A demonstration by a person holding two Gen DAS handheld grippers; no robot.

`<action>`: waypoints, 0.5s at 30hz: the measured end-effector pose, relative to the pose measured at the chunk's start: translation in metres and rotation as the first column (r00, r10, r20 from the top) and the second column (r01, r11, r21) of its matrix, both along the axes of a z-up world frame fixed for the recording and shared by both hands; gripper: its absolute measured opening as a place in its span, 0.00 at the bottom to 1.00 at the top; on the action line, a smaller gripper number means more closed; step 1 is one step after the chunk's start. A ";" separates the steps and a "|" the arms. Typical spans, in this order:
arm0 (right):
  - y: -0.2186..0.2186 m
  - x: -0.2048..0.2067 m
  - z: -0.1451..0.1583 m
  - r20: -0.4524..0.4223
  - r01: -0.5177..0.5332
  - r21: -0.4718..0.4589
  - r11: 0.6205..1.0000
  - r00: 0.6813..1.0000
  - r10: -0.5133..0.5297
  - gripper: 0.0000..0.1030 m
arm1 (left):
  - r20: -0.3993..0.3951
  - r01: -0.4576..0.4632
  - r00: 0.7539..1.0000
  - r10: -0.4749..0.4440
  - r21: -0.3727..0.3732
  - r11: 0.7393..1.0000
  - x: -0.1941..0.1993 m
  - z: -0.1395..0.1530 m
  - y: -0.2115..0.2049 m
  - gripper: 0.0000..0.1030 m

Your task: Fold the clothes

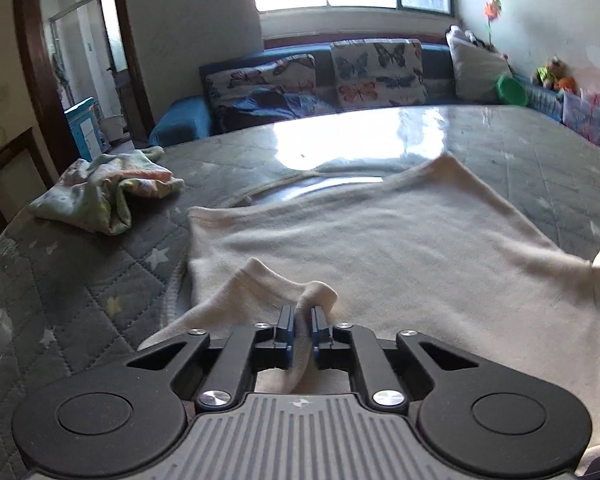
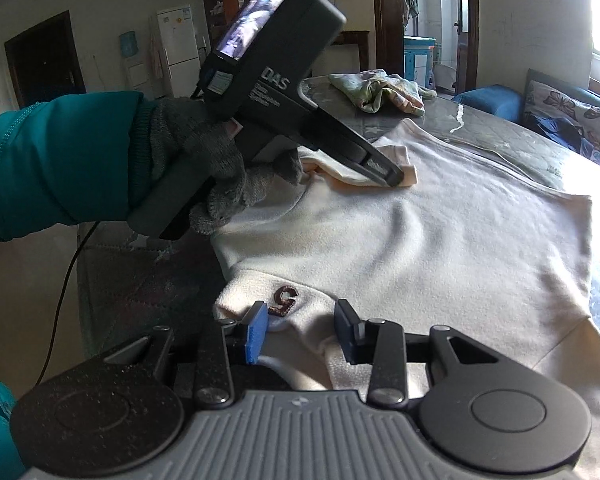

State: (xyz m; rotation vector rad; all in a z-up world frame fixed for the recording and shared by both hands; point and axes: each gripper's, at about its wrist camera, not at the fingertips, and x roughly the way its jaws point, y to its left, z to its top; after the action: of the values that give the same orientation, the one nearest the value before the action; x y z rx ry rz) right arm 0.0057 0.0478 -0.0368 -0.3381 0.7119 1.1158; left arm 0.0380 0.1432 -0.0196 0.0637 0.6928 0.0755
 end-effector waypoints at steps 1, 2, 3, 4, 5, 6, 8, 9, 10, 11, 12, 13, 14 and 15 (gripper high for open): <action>0.000 0.000 0.000 0.001 0.000 -0.001 1.000 1.000 0.000 0.36 | 0.019 -0.020 1.000 0.020 -0.020 1.000 -0.004 0.005 0.005 0.06; 0.000 -0.001 0.000 0.002 0.000 -0.001 1.000 1.000 0.000 0.36 | 0.038 -0.041 0.998 0.042 -0.039 0.998 -0.007 0.010 0.010 0.05; 0.000 0.000 0.000 0.002 -0.001 -0.001 1.000 1.000 0.001 0.36 | 0.059 -0.065 0.996 0.069 -0.061 0.996 -0.013 0.016 0.017 0.05; 0.000 0.000 0.000 0.002 -0.001 -0.002 1.000 1.000 0.001 0.36 | 0.079 -0.089 0.992 0.096 -0.083 0.993 -0.019 0.022 0.024 0.04; 0.000 0.000 0.000 0.002 -0.001 -0.002 1.000 1.000 0.001 0.36 | 0.098 -0.113 0.987 0.123 -0.106 0.988 -0.025 0.028 0.032 0.04; 0.000 0.000 0.000 0.003 -0.002 -0.003 1.000 1.000 0.002 0.37 | 0.118 -0.138 0.981 0.152 -0.125 0.983 -0.032 0.035 0.040 0.04; 0.001 -0.001 0.000 0.007 -0.002 -0.005 1.000 1.000 0.002 0.37 | 0.157 -0.181 0.966 0.204 -0.154 0.971 -0.048 0.048 0.056 0.04; 0.001 -0.002 0.000 0.008 -0.002 -0.007 1.000 1.000 0.002 0.37 | 0.176 -0.198 0.958 0.228 -0.169 0.965 -0.056 0.054 0.065 0.04; 0.002 -0.002 0.000 0.010 -0.002 -0.008 1.000 1.000 0.002 0.37 | 0.193 -0.219 0.948 0.253 -0.180 0.959 -0.065 0.059 0.073 0.04; 0.002 -0.002 0.000 0.012 -0.002 -0.010 1.000 1.000 0.003 0.37 | 0.210 -0.245 0.936 0.283 -0.187 0.951 -0.075 0.064 0.080 0.04; 0.002 -0.003 0.000 0.013 -0.002 -0.011 1.000 1.000 0.002 0.37 | 0.224 -0.270 0.924 0.311 -0.196 0.943 -0.083 0.068 0.087 0.04; 0.003 -0.003 0.000 0.014 -0.002 -0.012 1.000 1.000 0.002 0.37 | 0.234 -0.297 0.910 0.342 -0.208 0.932 -0.092 0.070 0.095 0.04; 0.003 -0.004 0.000 0.016 -0.002 -0.014 1.000 1.000 0.002 0.37 | 0.231 -0.303 0.908 0.350 -0.216 0.928 -0.097 0.070 0.099 0.04; 0.003 -0.005 0.000 0.019 -0.001 -0.017 1.000 1.000 0.002 0.38 | 0.225 -0.306 0.908 0.354 -0.223 0.925 -0.101 0.069 0.102 0.04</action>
State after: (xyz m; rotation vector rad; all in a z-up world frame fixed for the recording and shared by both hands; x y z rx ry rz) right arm 0.0012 0.0513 -0.0370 -0.3628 0.7050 1.1073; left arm -0.0635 0.2448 0.0498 -0.2404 0.4368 0.3420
